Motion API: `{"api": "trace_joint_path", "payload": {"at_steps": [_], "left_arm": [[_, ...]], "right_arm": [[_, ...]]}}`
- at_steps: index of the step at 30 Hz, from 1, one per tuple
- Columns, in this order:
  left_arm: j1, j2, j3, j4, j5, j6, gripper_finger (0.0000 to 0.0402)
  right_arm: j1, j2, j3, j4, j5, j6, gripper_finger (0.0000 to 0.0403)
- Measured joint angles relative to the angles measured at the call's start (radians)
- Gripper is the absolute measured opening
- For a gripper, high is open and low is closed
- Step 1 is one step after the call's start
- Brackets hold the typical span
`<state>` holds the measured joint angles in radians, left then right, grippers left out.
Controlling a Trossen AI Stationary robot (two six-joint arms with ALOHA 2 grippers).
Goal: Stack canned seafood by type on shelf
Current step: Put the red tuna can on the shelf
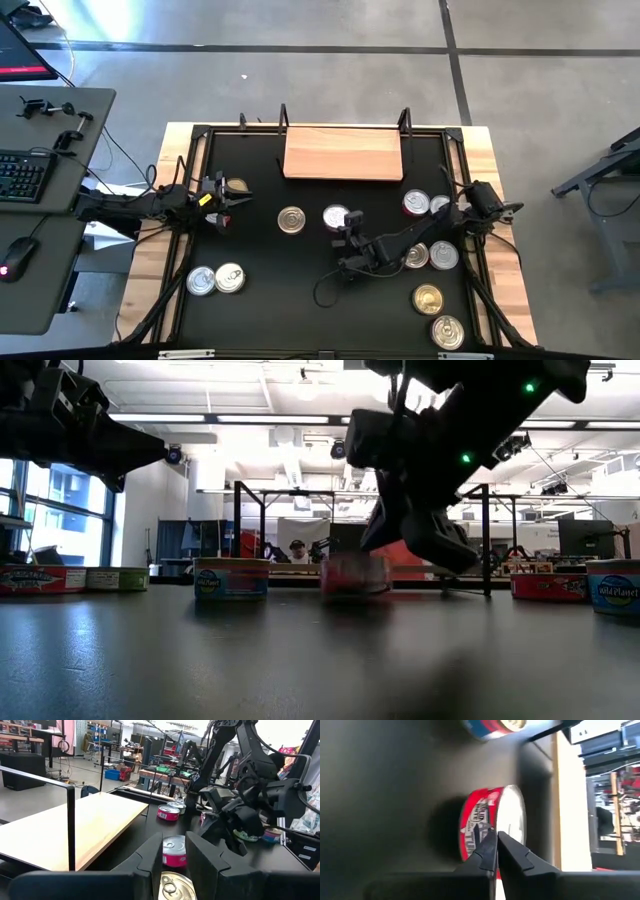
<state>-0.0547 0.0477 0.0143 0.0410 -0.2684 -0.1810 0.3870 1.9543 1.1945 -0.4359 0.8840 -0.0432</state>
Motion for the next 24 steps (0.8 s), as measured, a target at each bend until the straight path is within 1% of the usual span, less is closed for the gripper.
{"api": "trace_joint_path", "payload": {"at_steps": [2,5,8,11,15,20,22,24], "left_arm": [[0.000,0.000,0.000,0.000,0.000,0.000,0.0076],[0.000,0.000,0.000,0.000,0.000,0.000,0.0076],[0.000,0.000,0.000,0.000,0.000,0.000,0.0076],[0.000,0.000,0.000,0.000,0.000,0.000,0.0076],[0.000,0.000,0.000,0.000,-0.001,0.000,0.0076],[0.000,0.000,0.000,0.000,-0.001,0.000,0.0076],[0.000,0.000,0.000,0.001,-0.001,0.000,0.0076],[0.000,0.000,0.000,0.000,-0.001,0.000,0.0076]], "right_arm": [[0.000,-0.002,0.001,0.000,0.028,0.001,0.0001],[-0.001,-0.002,0.001,0.000,0.021,0.011,0.0001],[-0.011,-0.003,0.001,0.001,-0.032,0.055,0.0001],[-0.028,-0.020,0.001,-0.014,-0.113,0.093,0.0004],[-0.078,-0.070,0.001,-0.088,-0.205,0.156,0.0036],[-0.191,-0.096,0.002,-0.202,-0.212,0.270,0.0085],[-0.245,-0.092,0.002,-0.232,-0.272,0.308,0.0093],[-0.291,-0.087,0.002,-0.237,-0.377,0.309,0.0095]]}}
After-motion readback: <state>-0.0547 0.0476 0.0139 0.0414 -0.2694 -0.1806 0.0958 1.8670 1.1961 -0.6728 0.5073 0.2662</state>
